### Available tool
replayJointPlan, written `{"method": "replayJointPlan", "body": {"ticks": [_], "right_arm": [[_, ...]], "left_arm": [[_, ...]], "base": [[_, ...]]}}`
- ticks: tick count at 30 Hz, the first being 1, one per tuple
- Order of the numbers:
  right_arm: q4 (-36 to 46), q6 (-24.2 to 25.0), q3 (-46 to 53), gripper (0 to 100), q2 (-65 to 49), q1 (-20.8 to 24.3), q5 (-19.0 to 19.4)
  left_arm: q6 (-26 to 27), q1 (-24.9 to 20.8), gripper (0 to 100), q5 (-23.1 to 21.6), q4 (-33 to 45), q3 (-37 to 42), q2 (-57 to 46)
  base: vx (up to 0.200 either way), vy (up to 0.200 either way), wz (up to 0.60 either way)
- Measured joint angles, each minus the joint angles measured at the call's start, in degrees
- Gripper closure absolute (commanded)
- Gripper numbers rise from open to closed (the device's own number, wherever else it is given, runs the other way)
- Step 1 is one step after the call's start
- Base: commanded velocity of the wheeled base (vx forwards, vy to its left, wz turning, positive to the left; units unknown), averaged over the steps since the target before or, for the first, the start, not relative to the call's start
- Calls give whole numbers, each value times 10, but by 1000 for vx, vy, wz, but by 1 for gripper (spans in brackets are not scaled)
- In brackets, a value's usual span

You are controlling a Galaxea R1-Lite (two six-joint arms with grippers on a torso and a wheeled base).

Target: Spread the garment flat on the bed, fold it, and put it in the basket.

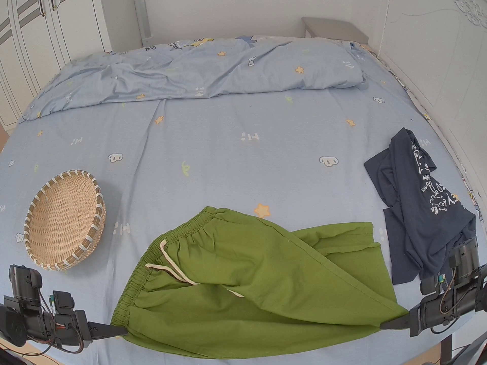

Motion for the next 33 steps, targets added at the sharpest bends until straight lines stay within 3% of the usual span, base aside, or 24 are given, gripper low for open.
{"method": "replayJointPlan", "body": {"ticks": [5,6,7,15,24,33], "right_arm": [[-22,-1,22,100,11,7,0],[-30,-1,26,100,16,8,0],[-37,-1,28,0,20,9,0],[-88,-4,47,0,61,18,-1],[-86,-4,51,0,45,13,-6],[-36,-4,30,0,-36,-27,-24]], "left_arm": [[43,0,100,4,45,0,-22],[49,0,0,4,51,0,-25],[55,0,0,4,57,0,-26],[83,0,0,5,69,0,-26],[55,3,0,6,82,-24,-39],[13,-12,0,20,236,-213,-78]], "base": [[0,0,0],[0,0,0],[0,0,0],[0,0,0],[0,0,0],[0,0,0]]}}
